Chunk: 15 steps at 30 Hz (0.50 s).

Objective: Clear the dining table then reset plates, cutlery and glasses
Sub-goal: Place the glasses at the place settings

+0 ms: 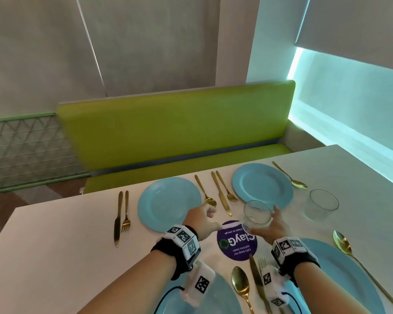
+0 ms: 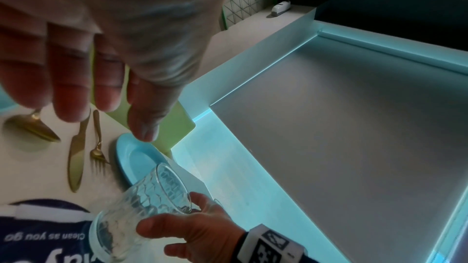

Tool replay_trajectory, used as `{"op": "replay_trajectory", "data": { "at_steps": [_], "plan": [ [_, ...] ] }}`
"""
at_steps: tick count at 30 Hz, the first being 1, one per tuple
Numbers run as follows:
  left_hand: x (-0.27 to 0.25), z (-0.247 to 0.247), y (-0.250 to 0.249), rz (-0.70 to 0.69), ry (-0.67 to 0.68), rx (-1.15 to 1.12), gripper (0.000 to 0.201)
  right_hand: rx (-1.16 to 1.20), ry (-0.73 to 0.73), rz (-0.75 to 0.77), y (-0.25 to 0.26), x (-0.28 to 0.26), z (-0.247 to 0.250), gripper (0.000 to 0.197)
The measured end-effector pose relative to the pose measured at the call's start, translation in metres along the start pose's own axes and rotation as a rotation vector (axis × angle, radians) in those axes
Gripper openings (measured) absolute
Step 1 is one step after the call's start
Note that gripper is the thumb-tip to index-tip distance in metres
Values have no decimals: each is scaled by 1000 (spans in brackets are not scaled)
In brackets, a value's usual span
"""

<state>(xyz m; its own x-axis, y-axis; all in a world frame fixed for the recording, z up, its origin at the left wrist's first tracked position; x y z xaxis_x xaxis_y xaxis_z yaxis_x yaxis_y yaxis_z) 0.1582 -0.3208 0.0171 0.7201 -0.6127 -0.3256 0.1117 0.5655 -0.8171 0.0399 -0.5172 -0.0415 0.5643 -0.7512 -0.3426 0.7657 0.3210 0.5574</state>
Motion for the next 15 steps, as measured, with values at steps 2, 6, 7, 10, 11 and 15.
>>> {"op": "replay_trajectory", "data": {
  "at_steps": [2,6,7,10,11,15],
  "plan": [
    [-17,14,2,-34,-15,-30,48,-52,-80,-14,9,-19,12,117],
    [-65,44,10,-115,-69,-119,42,-85,-239,-28,34,-65,21,94],
    [-79,52,13,-143,-80,-146,41,-76,-260,-24,41,-78,18,90],
    [-128,79,28,-235,-103,-221,37,-85,-267,20,69,-126,-12,73],
    [-144,90,34,-262,-120,-240,34,-89,-268,42,79,-143,-25,65],
    [-201,143,68,-322,-241,-302,25,-145,-224,175,125,-212,-90,42]
  ]
}}
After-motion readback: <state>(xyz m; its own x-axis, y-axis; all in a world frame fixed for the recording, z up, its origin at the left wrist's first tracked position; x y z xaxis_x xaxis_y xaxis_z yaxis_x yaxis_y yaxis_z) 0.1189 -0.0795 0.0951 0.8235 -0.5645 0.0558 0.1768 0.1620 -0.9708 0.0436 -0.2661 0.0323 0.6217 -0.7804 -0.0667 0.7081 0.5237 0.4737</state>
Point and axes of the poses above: each hand's wrist, its own x-axis towards the middle knuckle, its own z-axis out of the back of the hand, y = z × x, the point moved 8 cm from there along x, towards the middle knuckle, and after that the axes turned 12 degrees about -x, right-handed, at the moved point
